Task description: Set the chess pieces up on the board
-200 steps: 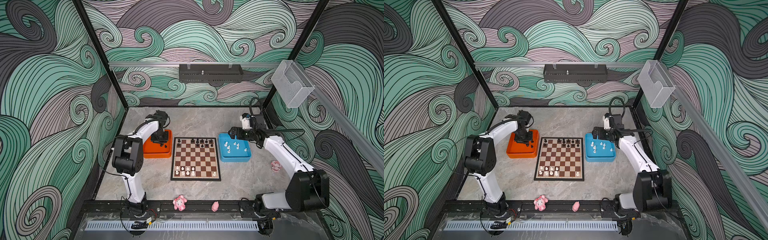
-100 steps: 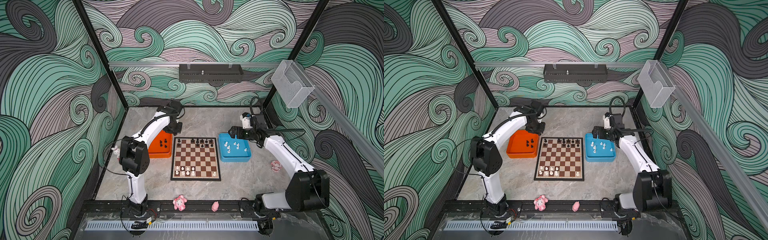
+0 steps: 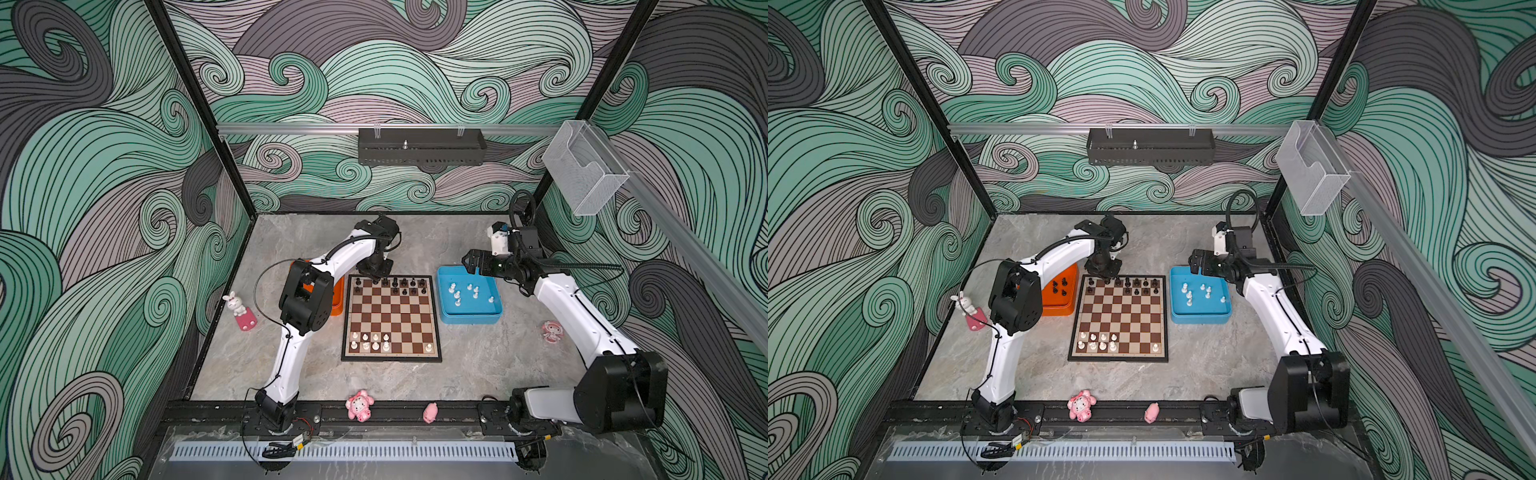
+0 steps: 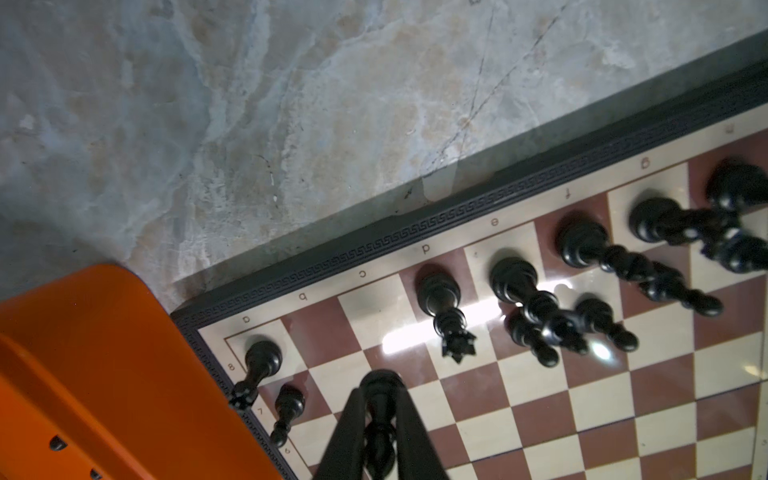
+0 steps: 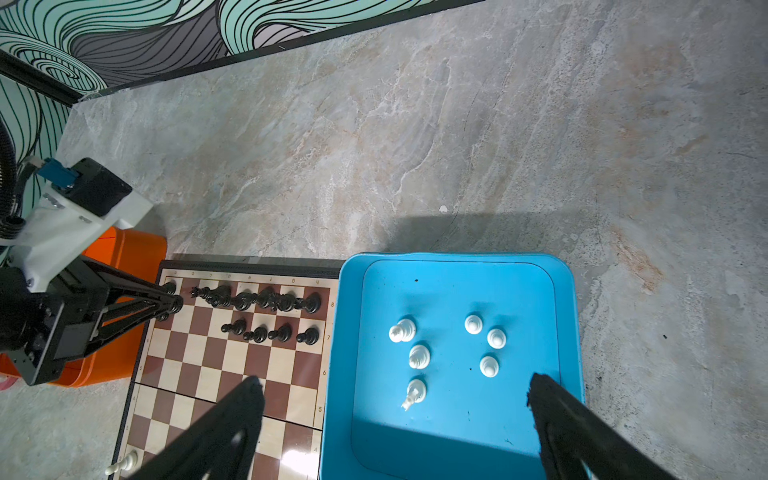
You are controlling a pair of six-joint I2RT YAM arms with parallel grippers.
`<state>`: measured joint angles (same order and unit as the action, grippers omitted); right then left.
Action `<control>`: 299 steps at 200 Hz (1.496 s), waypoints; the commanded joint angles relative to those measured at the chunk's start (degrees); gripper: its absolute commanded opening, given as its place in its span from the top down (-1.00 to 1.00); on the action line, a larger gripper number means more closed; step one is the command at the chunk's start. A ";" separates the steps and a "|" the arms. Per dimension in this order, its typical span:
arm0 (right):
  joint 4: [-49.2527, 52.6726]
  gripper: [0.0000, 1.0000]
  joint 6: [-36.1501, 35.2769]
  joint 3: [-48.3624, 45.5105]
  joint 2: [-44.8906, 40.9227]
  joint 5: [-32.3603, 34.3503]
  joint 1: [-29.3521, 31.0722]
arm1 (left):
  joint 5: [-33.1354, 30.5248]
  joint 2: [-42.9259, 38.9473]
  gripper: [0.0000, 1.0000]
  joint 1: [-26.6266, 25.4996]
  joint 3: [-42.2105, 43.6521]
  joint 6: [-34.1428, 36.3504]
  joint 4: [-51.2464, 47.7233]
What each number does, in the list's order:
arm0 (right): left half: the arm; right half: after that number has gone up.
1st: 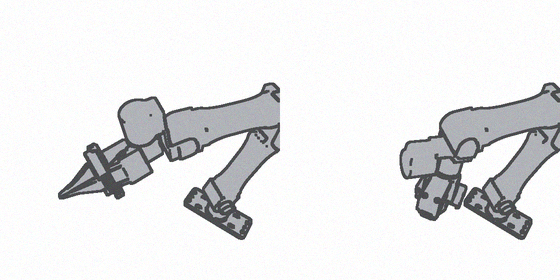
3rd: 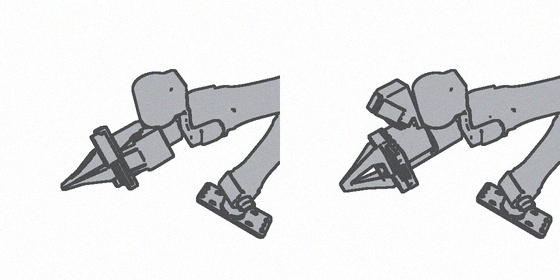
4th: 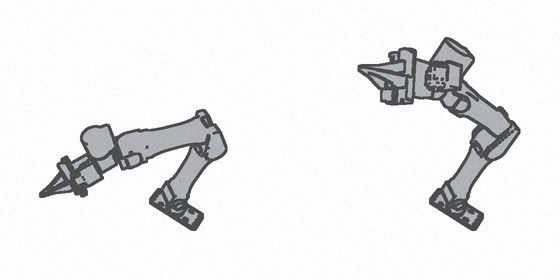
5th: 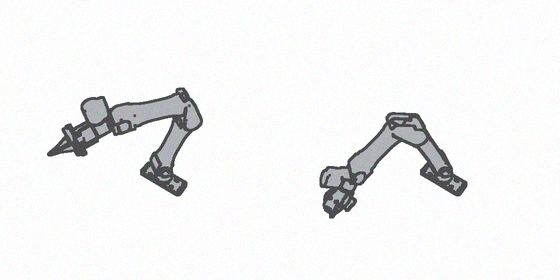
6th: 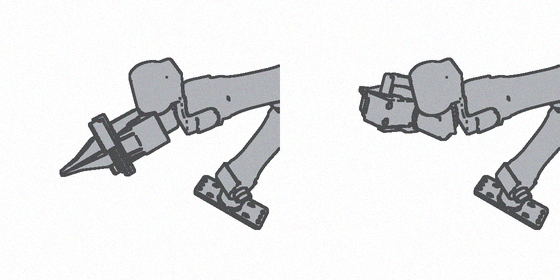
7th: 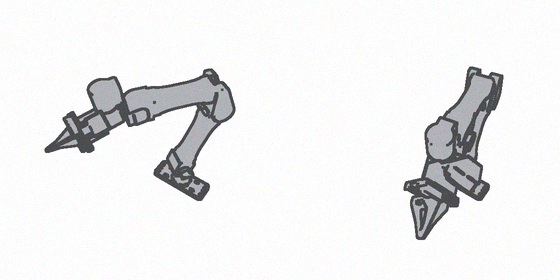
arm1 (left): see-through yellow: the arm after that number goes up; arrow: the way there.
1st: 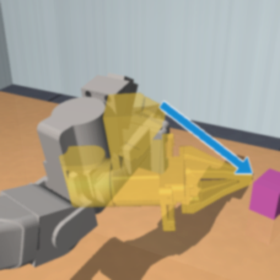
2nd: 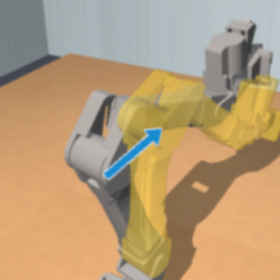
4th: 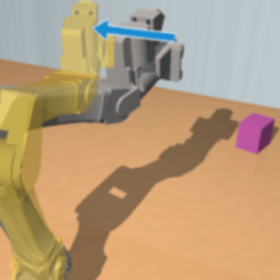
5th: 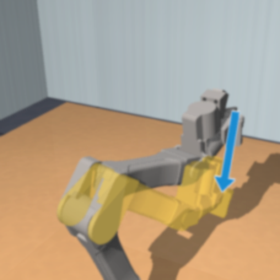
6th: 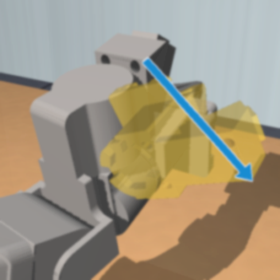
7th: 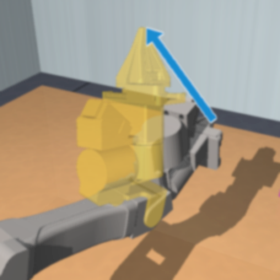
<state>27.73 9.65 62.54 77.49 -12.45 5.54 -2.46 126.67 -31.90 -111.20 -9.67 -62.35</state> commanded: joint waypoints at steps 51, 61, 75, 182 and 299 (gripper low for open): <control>0.32 -0.99 0.06 -0.23 -0.06 -0.03 -0.27 | -0.17 1.78 0.63 -0.71 -1.03 -0.52 1.10; 0.35 -0.99 0.02 -0.31 -0.03 0.01 -0.27 | -0.18 1.96 0.63 -0.74 -1.08 -0.52 1.43; 0.38 -0.99 0.02 -0.29 -0.08 0.12 -0.27 | -0.35 2.29 0.64 -0.71 -0.98 -0.68 1.85; 0.25 -0.99 0.02 -0.49 0.03 0.10 -0.35 | -2.90 3.32 0.63 -0.71 0.18 -1.81 4.08; 0.12 -0.99 0.02 -0.64 0.20 0.10 -0.37 | -2.25 4.20 0.64 -0.71 0.62 -2.20 4.27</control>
<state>27.68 9.65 62.26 77.52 -12.47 5.50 -4.47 129.43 -32.08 -110.85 -11.14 -57.80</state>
